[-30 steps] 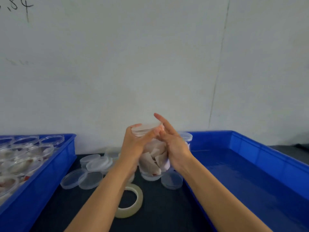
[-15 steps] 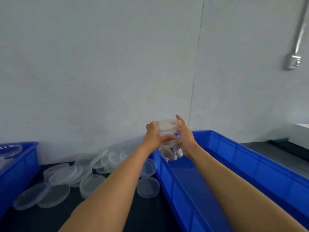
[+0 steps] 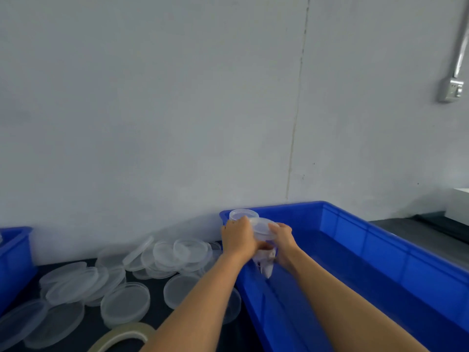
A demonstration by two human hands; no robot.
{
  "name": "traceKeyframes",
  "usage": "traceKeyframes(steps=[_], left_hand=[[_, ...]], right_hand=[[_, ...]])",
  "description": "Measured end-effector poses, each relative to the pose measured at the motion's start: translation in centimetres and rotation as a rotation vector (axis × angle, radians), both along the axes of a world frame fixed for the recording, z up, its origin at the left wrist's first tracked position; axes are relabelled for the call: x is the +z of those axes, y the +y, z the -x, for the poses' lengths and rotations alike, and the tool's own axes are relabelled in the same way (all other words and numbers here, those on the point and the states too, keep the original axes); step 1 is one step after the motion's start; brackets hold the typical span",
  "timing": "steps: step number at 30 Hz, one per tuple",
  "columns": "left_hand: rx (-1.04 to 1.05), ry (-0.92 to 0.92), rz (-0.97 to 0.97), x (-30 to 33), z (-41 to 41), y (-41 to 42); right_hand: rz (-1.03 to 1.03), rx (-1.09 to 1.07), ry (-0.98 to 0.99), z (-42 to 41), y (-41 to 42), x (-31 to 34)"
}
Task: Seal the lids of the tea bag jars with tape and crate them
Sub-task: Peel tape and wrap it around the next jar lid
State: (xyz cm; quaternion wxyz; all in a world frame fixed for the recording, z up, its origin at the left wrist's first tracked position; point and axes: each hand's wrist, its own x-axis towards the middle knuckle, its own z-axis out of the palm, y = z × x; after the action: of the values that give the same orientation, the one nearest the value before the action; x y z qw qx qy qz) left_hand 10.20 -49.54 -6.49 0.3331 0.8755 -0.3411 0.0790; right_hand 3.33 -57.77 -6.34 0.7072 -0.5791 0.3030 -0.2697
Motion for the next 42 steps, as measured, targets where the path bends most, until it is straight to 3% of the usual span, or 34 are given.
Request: traceKeyframes(steps=[6, 14, 17, 20, 24, 29, 32, 39, 42], left_hand=[[0.163, -0.091, -0.158, -1.3, -1.1, -0.8], [0.049, 0.097, -0.212, -0.3, -0.2, 0.7], [-0.023, 0.255, -0.091, 0.7, -0.1, 3.3], [-0.064, 0.439, 0.161, 1.2, 0.5, 7.3], [0.036, 0.536, 0.434, 0.8, 2.5, 14.5], [0.23, 0.457, 0.539, 0.8, 5.1, 24.7], [0.321, 0.425, 0.539, 2.2, 6.1, 30.6], [0.538, 0.158, 0.236, 6.6, 8.2, 40.2], [0.632, -0.06, 0.269, 7.8, 9.5, 43.5]], right_hand=[[0.052, 0.019, 0.101, -1.3, -0.3, -1.1], [0.157, 0.005, 0.265, -1.6, 0.7, -0.6], [0.345, -0.08, 0.45, -1.6, 2.5, 0.6], [0.711, -0.161, 0.624, -0.9, 5.7, 1.9], [0.978, -0.079, 0.422, -0.5, 11.3, 2.7], [0.829, 0.2, 0.138, -0.4, 20.7, 3.4], [0.684, 0.417, 0.088, -0.2, 26.4, 3.5], [0.397, 0.76, 0.025, 0.5, 37.0, 3.9], [0.386, 0.806, -0.025, 0.3, 40.7, 4.6]])
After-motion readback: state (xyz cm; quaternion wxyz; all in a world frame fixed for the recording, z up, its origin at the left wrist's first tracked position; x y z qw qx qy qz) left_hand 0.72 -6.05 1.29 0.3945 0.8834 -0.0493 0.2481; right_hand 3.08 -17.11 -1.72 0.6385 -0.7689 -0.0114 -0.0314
